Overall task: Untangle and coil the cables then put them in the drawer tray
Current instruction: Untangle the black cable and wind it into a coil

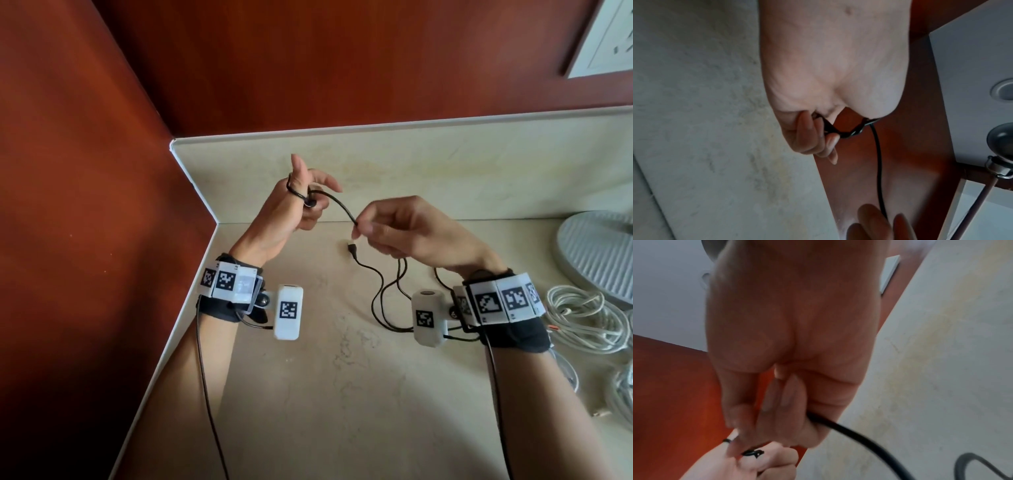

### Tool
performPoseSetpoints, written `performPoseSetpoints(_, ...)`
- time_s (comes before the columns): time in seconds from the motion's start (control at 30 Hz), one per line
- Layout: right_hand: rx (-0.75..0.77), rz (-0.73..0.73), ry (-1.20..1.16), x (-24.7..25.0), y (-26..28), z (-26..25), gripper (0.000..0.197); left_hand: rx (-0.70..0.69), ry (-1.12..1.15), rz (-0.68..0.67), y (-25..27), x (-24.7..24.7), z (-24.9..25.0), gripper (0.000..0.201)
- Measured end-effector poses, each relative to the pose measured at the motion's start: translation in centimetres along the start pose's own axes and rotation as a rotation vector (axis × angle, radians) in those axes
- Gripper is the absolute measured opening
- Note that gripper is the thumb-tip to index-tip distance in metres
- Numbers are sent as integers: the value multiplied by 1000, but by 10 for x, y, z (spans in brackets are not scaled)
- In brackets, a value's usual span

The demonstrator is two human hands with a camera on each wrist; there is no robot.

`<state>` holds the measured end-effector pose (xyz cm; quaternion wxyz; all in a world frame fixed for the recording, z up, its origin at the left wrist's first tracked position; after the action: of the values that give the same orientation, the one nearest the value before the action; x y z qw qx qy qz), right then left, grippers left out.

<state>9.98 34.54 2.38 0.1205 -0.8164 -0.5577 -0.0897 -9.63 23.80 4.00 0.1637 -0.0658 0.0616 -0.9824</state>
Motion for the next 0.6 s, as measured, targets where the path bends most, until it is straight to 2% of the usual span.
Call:
performPoseSetpoints(0.1, 10, -1, -25, -2, 2, -5, 27, 30, 37, -1, -2, 5, -6, 78)
performPoseSetpoints(0.2, 14, 66, -33, 0, 4, -9, 28, -24, -21, -30, 1, 9, -8, 76)
performPoseSetpoints(0.33, -1, 278, -30, 5, 1, -9, 32, -193, -252, -124, 9, 8, -1, 84)
performPoseSetpoints(0.47, -55, 417, 46, 2, -5, -12, 35, -153, -279, -295, 12, 1, 4, 81)
performPoseSetpoints(0.53, -85, 455, 92, -2, -6, -14, 36, -123, -365, -344, 13, -3, 5, 67)
performPoseSetpoints(0.6, -82, 488, 130, -3, -6, -17, 36, -76, -501, -325, 13, -6, 4, 46)
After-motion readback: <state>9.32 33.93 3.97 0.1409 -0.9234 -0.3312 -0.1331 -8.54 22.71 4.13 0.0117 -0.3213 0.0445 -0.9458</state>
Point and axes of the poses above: each hand's wrist, its own y-axis away from the middle knuckle, its own x-axis out of the back of the hand, z = x × y, the point moved 1 cm from there along -y, towards the middle knuckle, and after that the axes turned 5 degrees about -x, right-handed, at the moved point
